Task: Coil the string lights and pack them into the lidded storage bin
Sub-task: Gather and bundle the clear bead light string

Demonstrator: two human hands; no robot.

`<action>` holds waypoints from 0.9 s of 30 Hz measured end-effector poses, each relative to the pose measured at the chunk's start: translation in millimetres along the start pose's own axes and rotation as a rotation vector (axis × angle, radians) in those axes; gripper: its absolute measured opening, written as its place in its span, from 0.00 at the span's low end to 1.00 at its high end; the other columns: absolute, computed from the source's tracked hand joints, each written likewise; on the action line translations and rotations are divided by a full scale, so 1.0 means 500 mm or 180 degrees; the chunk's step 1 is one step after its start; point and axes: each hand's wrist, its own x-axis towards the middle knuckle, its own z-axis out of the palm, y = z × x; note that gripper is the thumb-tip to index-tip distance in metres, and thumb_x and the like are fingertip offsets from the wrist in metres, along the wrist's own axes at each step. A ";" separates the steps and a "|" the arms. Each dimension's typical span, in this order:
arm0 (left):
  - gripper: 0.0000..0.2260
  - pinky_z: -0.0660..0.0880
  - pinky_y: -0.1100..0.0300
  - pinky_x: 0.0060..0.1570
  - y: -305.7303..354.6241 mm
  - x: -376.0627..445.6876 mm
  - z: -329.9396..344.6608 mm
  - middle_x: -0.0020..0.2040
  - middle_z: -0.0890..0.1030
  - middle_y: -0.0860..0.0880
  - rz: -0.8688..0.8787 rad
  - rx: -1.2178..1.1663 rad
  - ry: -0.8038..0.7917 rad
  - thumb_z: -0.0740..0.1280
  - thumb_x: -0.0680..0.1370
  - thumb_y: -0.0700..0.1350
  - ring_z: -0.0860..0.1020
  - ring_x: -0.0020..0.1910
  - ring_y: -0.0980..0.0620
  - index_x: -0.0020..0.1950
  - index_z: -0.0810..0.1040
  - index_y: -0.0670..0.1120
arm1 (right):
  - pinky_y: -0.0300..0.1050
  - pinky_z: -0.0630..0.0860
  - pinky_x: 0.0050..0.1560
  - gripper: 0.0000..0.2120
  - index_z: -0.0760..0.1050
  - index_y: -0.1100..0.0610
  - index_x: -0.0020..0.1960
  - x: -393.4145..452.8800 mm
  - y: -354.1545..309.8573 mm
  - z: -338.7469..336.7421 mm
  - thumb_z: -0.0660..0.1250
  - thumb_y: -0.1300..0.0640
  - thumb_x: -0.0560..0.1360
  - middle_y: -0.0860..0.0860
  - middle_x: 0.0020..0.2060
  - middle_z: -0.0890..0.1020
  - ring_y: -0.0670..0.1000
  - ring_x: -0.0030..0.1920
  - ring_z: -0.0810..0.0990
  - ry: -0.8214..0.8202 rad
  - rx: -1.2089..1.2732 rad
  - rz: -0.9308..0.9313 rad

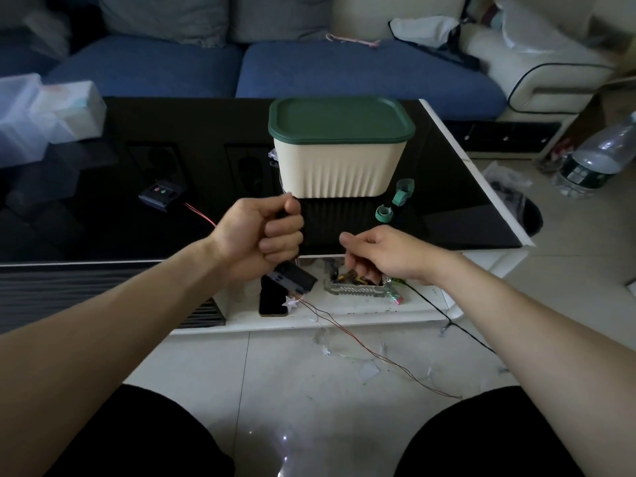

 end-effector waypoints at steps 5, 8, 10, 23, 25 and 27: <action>0.15 0.62 0.65 0.23 0.007 0.010 0.020 0.26 0.66 0.53 0.0634 -0.0264 0.0519 0.50 0.85 0.47 0.63 0.22 0.56 0.41 0.69 0.47 | 0.36 0.74 0.38 0.23 0.78 0.62 0.45 0.000 -0.021 0.053 0.53 0.49 0.86 0.53 0.38 0.83 0.49 0.40 0.80 -0.0149 -0.0154 -0.0015; 0.15 0.67 0.66 0.24 0.014 0.013 0.023 0.28 0.73 0.51 0.0924 -0.0370 0.0822 0.50 0.86 0.47 0.69 0.23 0.55 0.47 0.73 0.44 | 0.46 0.79 0.46 0.18 0.76 0.56 0.52 0.000 -0.024 0.071 0.52 0.48 0.86 0.54 0.51 0.80 0.51 0.53 0.82 -0.0386 -0.0537 0.0279; 0.15 0.70 0.66 0.26 0.019 0.012 0.018 0.32 0.78 0.50 0.1027 -0.0304 0.0976 0.51 0.86 0.47 0.73 0.25 0.54 0.54 0.74 0.41 | 0.44 0.82 0.42 0.13 0.71 0.54 0.58 -0.004 -0.023 0.075 0.52 0.48 0.85 0.54 0.55 0.77 0.52 0.53 0.84 -0.0510 -0.0704 0.0475; 0.24 0.76 0.41 0.58 0.002 0.001 0.014 0.60 0.78 0.32 0.0416 0.0598 0.0826 0.57 0.81 0.52 0.81 0.52 0.30 0.67 0.64 0.34 | 0.43 0.68 0.34 0.15 0.80 0.53 0.44 -0.058 -0.095 0.128 0.60 0.49 0.83 0.47 0.31 0.77 0.41 0.28 0.73 -0.0896 -0.1747 -0.0227; 0.25 0.76 0.41 0.57 -0.013 0.003 0.011 0.58 0.80 0.34 0.0099 0.0869 0.0615 0.60 0.78 0.54 0.82 0.51 0.32 0.65 0.67 0.35 | 0.45 0.70 0.34 0.18 0.80 0.56 0.43 -0.063 -0.103 0.135 0.62 0.45 0.82 0.52 0.34 0.80 0.45 0.31 0.74 -0.0721 -0.1734 -0.0487; 0.27 0.76 0.48 0.53 -0.028 0.000 0.011 0.54 0.80 0.36 -0.0257 0.1234 0.0421 0.64 0.72 0.56 0.81 0.47 0.39 0.61 0.70 0.37 | 0.35 0.68 0.31 0.20 0.80 0.59 0.42 -0.064 -0.109 0.129 0.64 0.45 0.81 0.51 0.33 0.79 0.40 0.32 0.74 -0.0444 -0.1611 -0.0683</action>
